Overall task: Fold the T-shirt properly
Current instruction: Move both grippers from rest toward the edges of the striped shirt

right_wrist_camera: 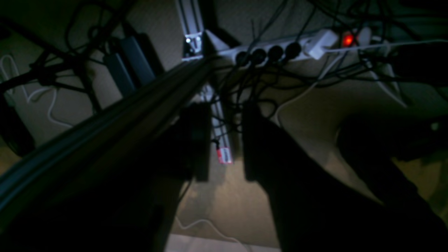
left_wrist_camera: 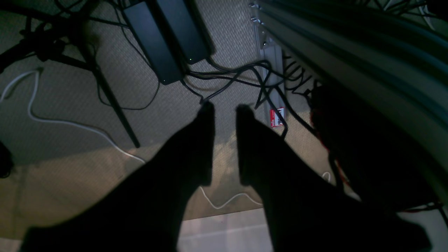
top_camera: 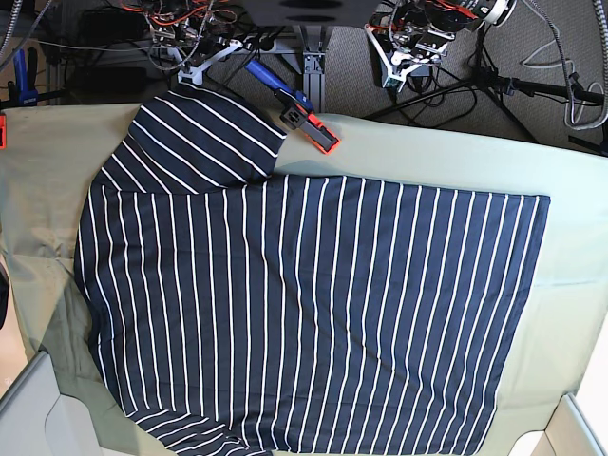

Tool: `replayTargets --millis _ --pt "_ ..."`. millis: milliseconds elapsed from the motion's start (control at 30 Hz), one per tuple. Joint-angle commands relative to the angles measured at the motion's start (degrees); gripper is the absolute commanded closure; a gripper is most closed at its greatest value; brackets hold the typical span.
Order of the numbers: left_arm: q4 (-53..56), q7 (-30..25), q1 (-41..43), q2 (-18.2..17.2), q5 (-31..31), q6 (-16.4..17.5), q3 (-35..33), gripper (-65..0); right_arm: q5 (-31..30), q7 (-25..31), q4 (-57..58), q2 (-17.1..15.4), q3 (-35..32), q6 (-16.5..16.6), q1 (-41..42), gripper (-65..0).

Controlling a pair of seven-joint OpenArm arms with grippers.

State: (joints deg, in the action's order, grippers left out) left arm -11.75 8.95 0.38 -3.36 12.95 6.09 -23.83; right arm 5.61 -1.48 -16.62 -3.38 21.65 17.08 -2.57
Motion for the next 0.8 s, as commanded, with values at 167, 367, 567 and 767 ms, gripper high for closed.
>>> replayTargets --millis 167,367,567,767 --pt "-0.5 -3.9 2.9 -1.6 -0.1 1.1 -0.1 -14.9 -0.2 0.6 -0.9 -2.5 0.0 0.3 -1.6 -16.3" --pt "-6.1 -8.0 8.5 -4.2 1.5 2.4 -0.1 -14.9 -0.3 0.6 -3.8 -3.9 0.0 0.8 -5.4 -16.3" --pt "-15.3 -7.1 13.5 -9.1 8.9 11.2 0.0 -14.9 -3.1 0.5 -9.0 -5.9 0.0 4.5 -11.4 -16.3" --pt "-25.9 -1.1 19.5 -11.5 13.9 16.0 5.6 -14.9 -15.6 -3.5 -18.9 -7.9 0.0 7.0 -20.2 -16.3"
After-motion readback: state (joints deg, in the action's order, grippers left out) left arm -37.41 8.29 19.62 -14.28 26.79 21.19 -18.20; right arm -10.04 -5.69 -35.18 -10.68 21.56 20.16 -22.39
